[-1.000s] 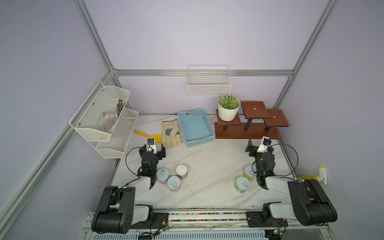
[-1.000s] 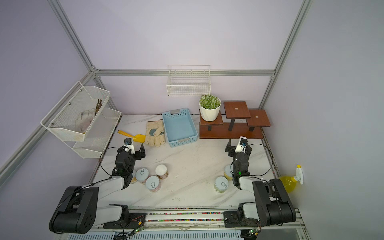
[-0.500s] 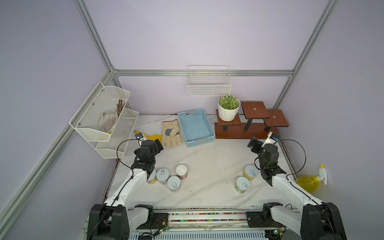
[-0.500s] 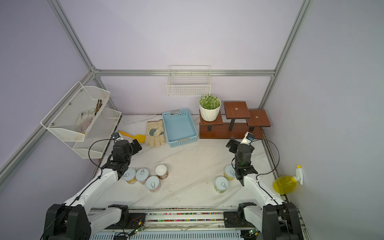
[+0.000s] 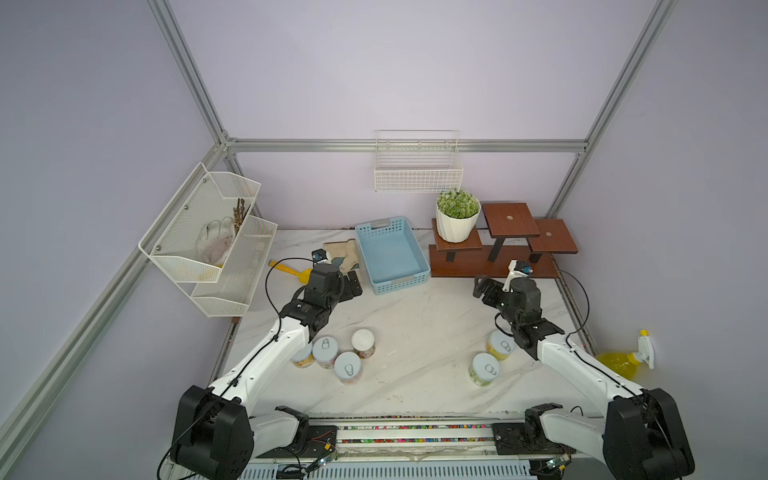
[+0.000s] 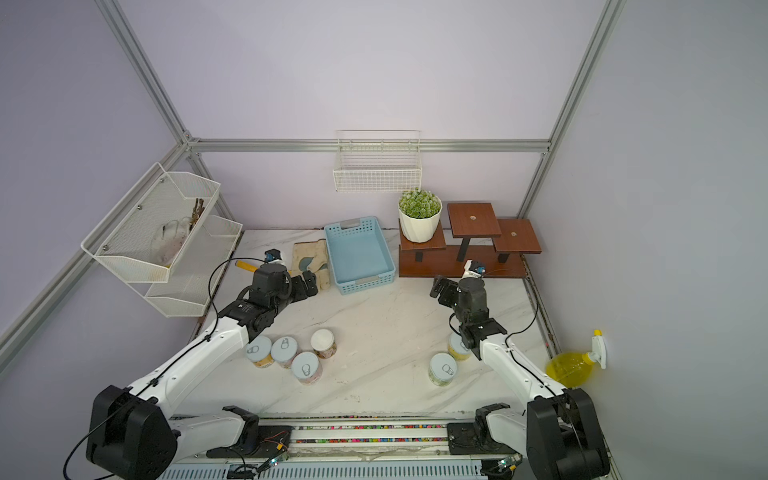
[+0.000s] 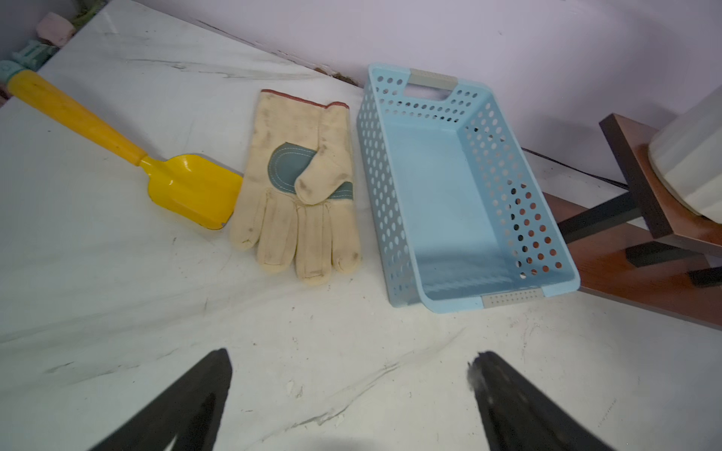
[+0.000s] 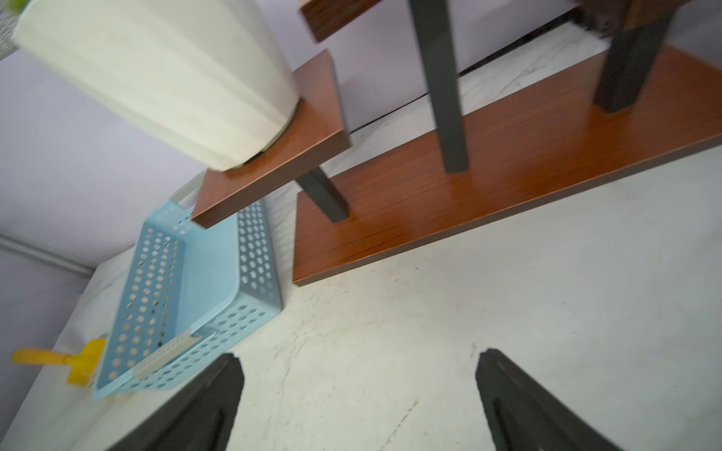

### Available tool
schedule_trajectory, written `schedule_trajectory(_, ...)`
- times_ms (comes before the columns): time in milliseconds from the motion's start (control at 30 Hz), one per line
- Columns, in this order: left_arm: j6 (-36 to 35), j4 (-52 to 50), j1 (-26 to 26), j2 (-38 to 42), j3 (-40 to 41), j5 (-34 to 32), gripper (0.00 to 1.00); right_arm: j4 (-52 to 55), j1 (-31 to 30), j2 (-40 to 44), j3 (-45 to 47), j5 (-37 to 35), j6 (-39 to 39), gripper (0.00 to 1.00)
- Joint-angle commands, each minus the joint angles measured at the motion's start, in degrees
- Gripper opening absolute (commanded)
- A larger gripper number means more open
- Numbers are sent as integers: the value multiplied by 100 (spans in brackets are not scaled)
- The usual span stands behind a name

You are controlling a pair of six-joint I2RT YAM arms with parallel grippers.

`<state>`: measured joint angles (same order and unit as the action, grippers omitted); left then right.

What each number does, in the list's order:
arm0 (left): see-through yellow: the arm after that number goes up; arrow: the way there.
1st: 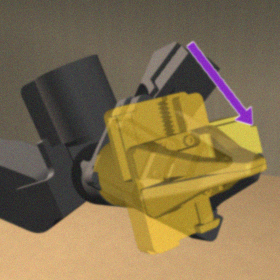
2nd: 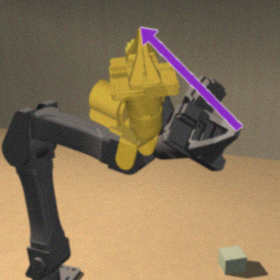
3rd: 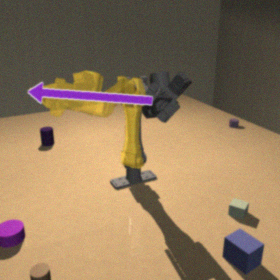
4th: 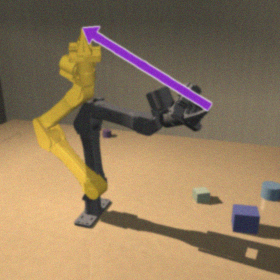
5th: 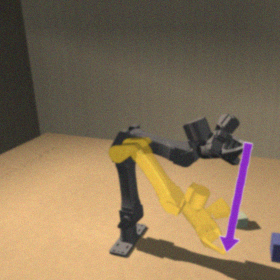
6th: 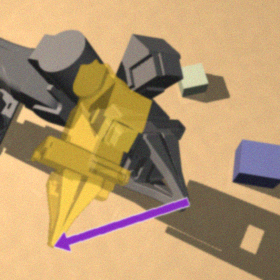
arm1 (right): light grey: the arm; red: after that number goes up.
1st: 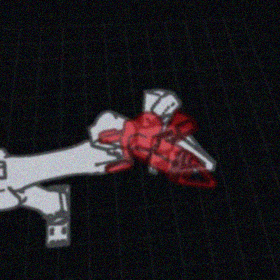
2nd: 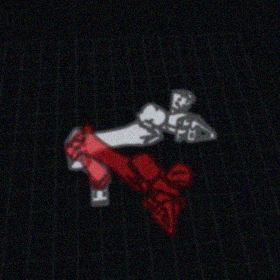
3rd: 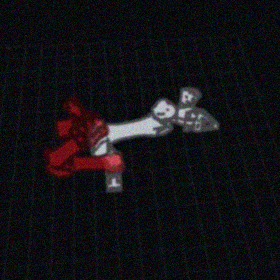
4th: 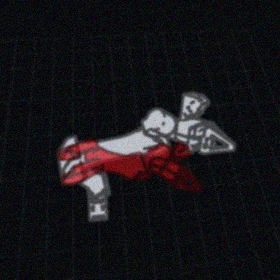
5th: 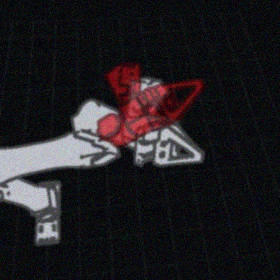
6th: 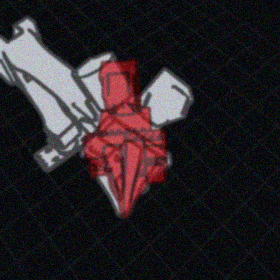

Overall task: Put the canned food in the basket
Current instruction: Move the basket to the center of the board.

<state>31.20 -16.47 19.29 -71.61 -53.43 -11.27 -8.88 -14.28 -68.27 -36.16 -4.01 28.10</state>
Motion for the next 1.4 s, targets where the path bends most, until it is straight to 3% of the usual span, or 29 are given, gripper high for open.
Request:
schedule_trajectory(0, -145, -316, -7, -128, -331, 497, 100, 141, -466, -194, -318, 429, -215, 99)
schedule_trajectory(200, 146, -690, -13, -286, -475, 593, 100, 320, -1326, -902, -1058, 813, -639, 99)
schedule_trajectory(533, 460, -645, -111, 423, 112, 363, 100, 1349, -2164, -2685, -2978, 165, -1329, 99)
schedule_trajectory(667, 582, -795, -436, 754, 298, 762, 100, 1935, -2392, -3468, -3978, -142, -1515, 99)
schedule_trajectory(833, 620, -893, -822, 1073, 487, 1190, 100, 2737, -2459, -4383, -5254, -419, -1518, 99)
schedule_trajectory(1100, 68, -1121, -887, 1342, 415, 1320, 100, 4367, -2460, -5810, -7496, -1178, -1283, 99)
schedule_trajectory(1367, -165, -1174, -865, 1326, 289, 1529, 100, 5604, -2446, -6981, -9433, -1158, -1319, 99)
